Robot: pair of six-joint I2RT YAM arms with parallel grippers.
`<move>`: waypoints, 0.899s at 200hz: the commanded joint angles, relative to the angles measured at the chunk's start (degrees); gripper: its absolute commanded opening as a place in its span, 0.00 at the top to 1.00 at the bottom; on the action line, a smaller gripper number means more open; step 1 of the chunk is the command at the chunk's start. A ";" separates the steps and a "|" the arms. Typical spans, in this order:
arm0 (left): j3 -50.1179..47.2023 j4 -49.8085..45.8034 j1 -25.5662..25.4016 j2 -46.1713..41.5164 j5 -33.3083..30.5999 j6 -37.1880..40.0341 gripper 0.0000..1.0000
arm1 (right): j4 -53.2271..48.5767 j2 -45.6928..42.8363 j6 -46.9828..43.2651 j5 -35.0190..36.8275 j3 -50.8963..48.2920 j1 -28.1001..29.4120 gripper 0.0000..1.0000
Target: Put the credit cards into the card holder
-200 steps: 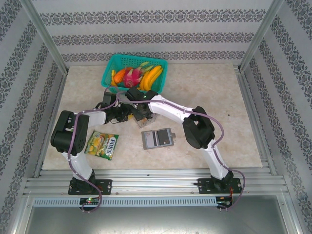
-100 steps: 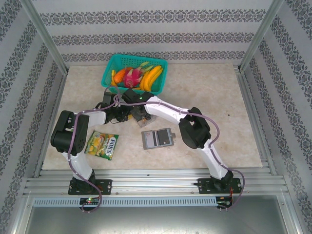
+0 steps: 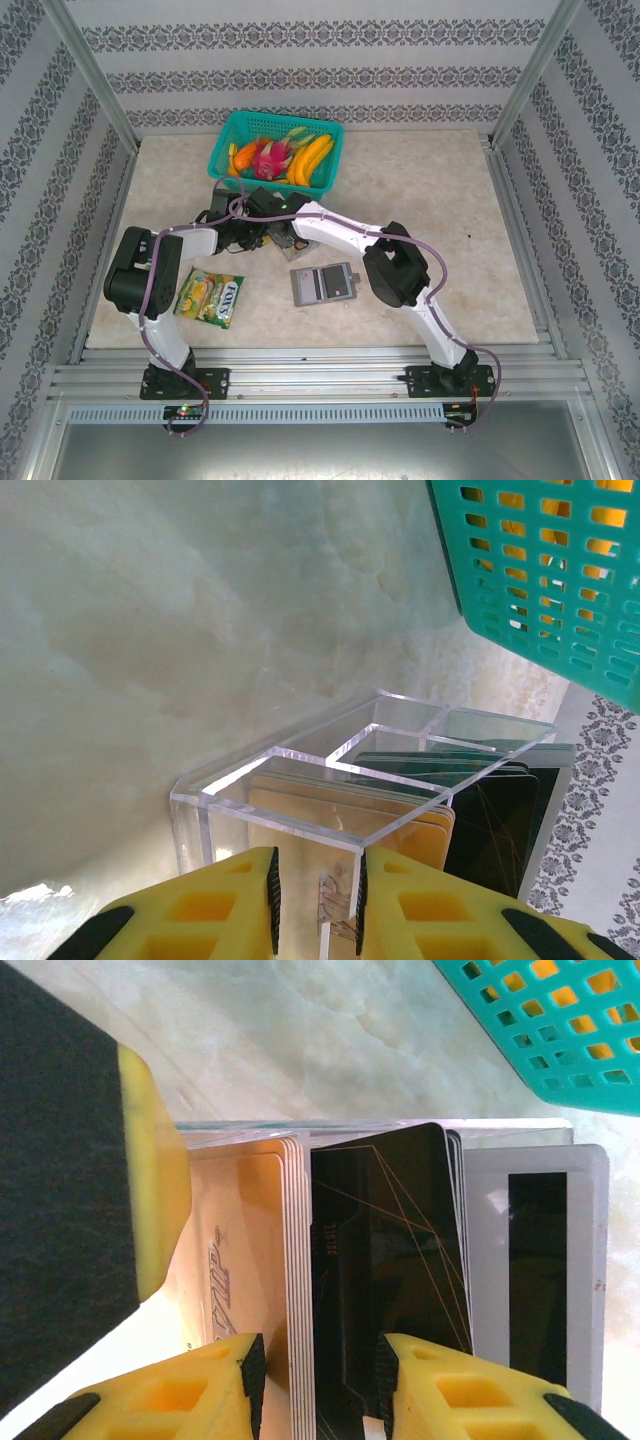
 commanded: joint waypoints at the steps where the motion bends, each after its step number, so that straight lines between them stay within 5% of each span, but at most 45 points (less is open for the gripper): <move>1: -1.85 -3.55 0.12 1.48 -2.26 0.84 0.74 | -1.39 0.20 -1.34 2.68 0.81 0.40 0.64; 85: -1.99 -3.19 0.11 1.59 -2.16 0.59 0.74 | -2.18 2.33 -1.13 1.22 1.99 1.45 0.69; 180: -2.52 -3.34 0.10 1.31 -2.50 0.85 0.75 | -2.38 1.78 -2.15 8.26 1.68 2.36 0.72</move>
